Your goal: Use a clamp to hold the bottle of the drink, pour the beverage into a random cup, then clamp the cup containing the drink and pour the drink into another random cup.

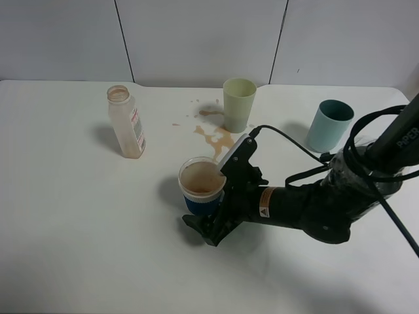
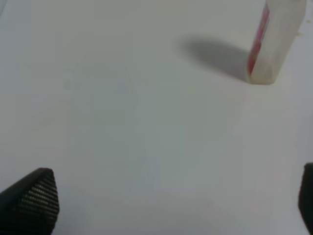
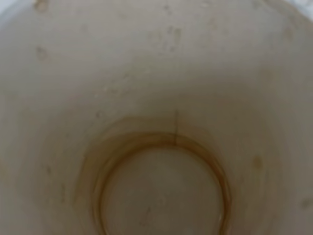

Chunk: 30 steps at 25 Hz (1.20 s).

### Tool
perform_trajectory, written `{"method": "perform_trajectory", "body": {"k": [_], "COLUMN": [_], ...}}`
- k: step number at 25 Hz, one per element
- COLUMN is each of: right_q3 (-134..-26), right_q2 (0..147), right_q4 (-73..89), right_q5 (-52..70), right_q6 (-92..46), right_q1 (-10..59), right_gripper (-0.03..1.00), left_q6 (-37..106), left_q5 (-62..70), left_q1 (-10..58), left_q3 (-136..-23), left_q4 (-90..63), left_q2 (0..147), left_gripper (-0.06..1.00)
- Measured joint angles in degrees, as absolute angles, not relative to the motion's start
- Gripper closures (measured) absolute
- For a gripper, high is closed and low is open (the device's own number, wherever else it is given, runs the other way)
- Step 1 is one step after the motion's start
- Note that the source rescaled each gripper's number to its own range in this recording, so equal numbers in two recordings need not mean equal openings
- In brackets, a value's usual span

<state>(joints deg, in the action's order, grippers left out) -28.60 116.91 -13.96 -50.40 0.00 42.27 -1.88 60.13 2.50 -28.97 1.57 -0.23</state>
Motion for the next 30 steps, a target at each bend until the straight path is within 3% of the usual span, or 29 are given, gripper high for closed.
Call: {"method": "perform_trajectory", "body": {"k": [13,25,30], "right_q3": [-28.3,-28.4,-28.4], "right_q2": [91.6,65.1,56.9], "right_q4": [-14.1,-14.0,-14.1], "right_q5": [-26.2,-9.3,-2.1], "right_q6": [9.3,7.0,5.9], "right_q1": [42.3,42.1,34.9], "right_gripper": [0.02,0.02,0.02], "left_q6": [-1.9,-1.9,-1.9], "left_q5": [60.1,60.1,60.1], "left_q1": [2.5,2.5,2.5], "left_q3": [-29.0,-29.0,-29.0], "left_q4": [1.6,1.6,1.6], "left_q2": [-0.2,-0.2,-0.2], "left_gripper": [-0.06,-0.06,-0.06]}}
